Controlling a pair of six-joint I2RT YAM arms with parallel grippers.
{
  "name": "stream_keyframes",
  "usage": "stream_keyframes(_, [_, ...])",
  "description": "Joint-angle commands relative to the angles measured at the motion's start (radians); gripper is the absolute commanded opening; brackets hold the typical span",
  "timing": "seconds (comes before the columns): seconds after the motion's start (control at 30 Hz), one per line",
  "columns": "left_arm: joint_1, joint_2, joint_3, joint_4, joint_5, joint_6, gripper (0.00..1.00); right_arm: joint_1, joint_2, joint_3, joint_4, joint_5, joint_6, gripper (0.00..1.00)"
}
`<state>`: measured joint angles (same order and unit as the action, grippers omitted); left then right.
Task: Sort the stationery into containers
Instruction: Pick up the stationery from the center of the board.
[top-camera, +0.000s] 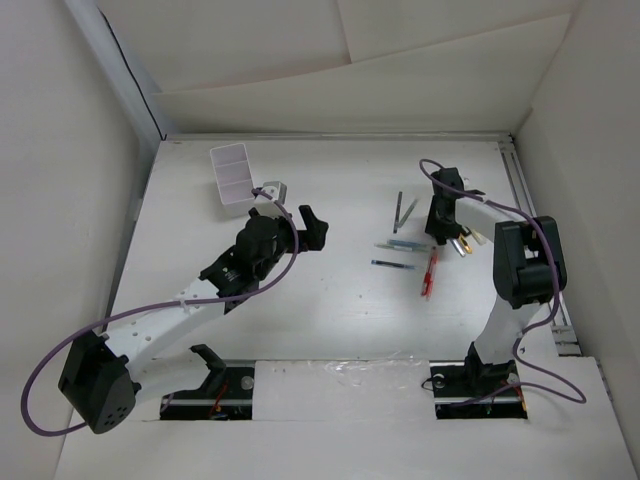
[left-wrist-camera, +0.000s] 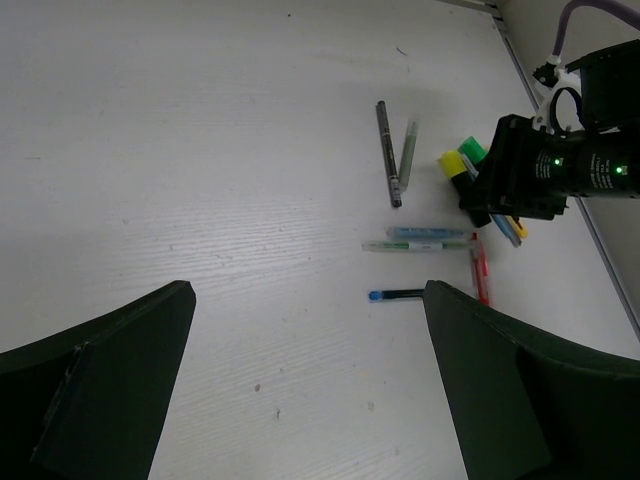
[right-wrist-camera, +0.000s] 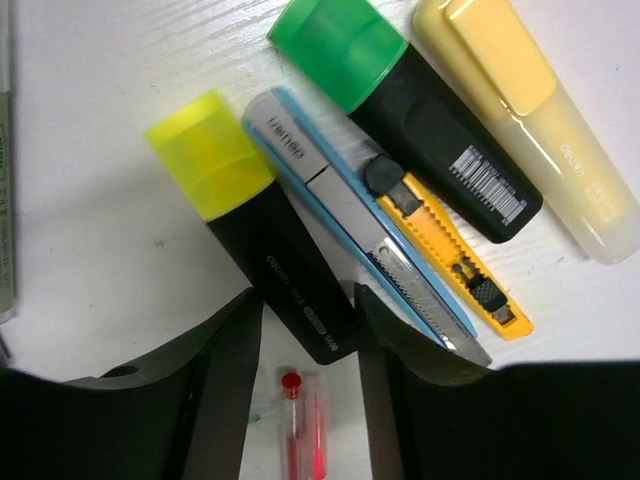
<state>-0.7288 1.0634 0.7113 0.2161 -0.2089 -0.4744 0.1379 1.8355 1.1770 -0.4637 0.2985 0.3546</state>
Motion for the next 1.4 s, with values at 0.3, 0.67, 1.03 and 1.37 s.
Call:
stream_keyframes(0.3, [0.002,-0.039,0.004,0.034,0.006,0.014,0.95,-0.044,0.013,0.036,-0.006,-0.096,-0.066,0.60])
stream_keyframes(0.67, [0.002,-0.039,0.004,0.034,0.006,0.014,0.88,-0.024,-0.005,0.036,0.003,-0.087,-0.075,0.04])
stream_keyframes(1.03, [0.002,-0.020,0.036,0.014,0.035,-0.023,0.37,0.083,-0.284,-0.011,0.016,-0.094,-0.075,0.00])
stream_keyframes(1.37, [0.002,0.041,0.143,-0.015,0.082,-0.104,0.51,0.328,-0.502,-0.169,0.187,-0.220,-0.094,0.00])
